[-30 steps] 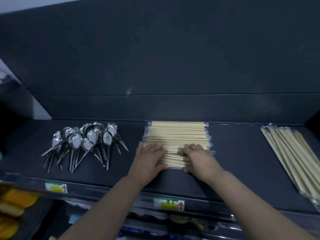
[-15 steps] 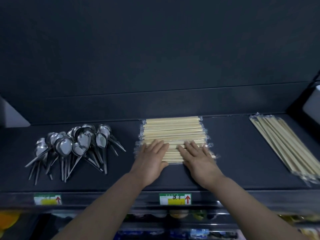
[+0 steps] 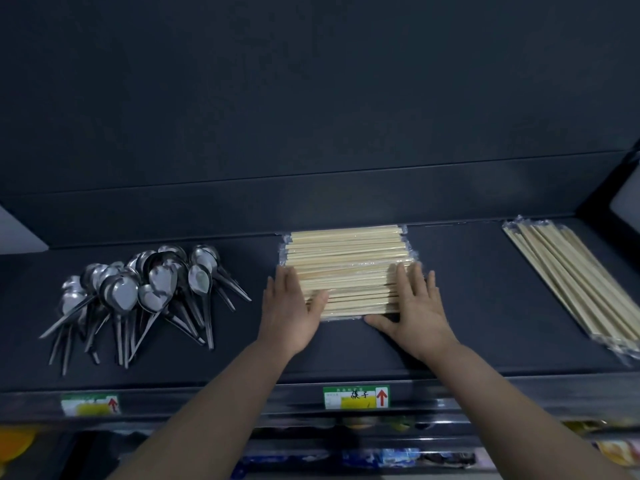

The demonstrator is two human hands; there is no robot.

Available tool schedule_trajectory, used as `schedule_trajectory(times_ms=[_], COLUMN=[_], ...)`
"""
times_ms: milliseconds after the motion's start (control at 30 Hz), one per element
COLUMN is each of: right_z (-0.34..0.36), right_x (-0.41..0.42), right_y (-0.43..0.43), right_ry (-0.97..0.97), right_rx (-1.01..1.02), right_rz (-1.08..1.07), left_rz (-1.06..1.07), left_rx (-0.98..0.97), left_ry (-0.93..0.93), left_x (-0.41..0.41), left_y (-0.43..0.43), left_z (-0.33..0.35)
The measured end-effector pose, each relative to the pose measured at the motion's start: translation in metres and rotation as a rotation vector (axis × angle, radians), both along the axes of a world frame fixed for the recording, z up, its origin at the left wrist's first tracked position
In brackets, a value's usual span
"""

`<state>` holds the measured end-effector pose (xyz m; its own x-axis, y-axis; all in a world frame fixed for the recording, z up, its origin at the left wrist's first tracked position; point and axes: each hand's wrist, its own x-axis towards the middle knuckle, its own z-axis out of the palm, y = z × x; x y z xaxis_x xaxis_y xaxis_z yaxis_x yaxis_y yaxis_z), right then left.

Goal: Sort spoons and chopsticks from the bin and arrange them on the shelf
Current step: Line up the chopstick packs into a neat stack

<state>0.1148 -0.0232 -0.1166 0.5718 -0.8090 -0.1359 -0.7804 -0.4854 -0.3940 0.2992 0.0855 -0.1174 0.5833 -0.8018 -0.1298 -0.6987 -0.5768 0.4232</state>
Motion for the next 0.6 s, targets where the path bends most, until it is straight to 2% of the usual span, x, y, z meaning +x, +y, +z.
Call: schedule_trajectory(times_ms=[100, 167, 267, 333, 400, 467, 600], right_z=[0.003, 0.005, 0.006, 0.006, 0.006, 0.006, 0.005], right_x=[0.000, -0.003, -0.003, -0.001, 0.002, 0.003, 0.002], right_y=[-0.002, -0.004, -0.002, 0.000, 0.000, -0.004, -0.016], right_ry=[-0.072, -0.029, 0.103, 0.146, 0.152, 0.131, 0.058], right_rx=[0.042, 0.016, -0.083, -0.135, -0.154, -0.111, -0.034], right_rz=[0.003, 0.013, 0.033, 0.059, 0.062, 0.030, 0.053], left_rz=[-0.025, -0.043, -0.119, -0.246, -0.354, -0.377, -0.346], left_rx=[-0.045, -0.032, -0.004, 0.022, 0.093, 0.167, 0.189], left_ry=[0.017, 0.017, -0.169, -0.302, -0.335, -0.335, -0.347], left_x=[0.000, 0.004, 0.004, -0.006, -0.017, -0.024, -0.023], left_y=[-0.002, -0.001, 0.002, 0.004, 0.004, 0.002, -0.007], left_z=[-0.001, -0.001, 0.002, 0.004, 0.002, -0.003, -0.005])
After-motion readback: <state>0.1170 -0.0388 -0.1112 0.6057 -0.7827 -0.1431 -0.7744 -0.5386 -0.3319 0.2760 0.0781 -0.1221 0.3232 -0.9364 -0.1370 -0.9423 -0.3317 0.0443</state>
